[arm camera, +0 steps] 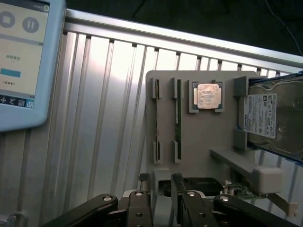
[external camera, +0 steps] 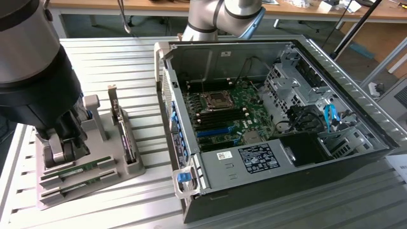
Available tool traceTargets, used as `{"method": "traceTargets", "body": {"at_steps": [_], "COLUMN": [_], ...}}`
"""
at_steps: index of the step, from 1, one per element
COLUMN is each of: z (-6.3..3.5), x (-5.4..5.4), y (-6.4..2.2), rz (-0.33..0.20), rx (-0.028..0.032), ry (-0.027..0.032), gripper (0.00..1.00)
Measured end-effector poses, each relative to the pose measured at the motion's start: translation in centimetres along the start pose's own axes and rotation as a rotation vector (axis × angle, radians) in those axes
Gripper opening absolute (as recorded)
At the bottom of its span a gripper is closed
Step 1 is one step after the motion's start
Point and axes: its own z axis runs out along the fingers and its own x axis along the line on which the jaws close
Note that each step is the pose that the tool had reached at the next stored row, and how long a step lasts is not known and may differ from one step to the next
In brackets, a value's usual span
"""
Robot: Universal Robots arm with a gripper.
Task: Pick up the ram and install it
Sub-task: 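Pick up the ram and move it above insertion slot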
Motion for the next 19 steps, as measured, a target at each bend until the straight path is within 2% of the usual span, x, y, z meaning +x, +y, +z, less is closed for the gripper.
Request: {"method": "traceTargets", "body": {"at_steps": [19], "z": [3.94], "x": [0.4], "y": [0.14], "rz": [0.000], "rx": [-0.0001], "ry": [0.0000], "gripper": [0.31]}}
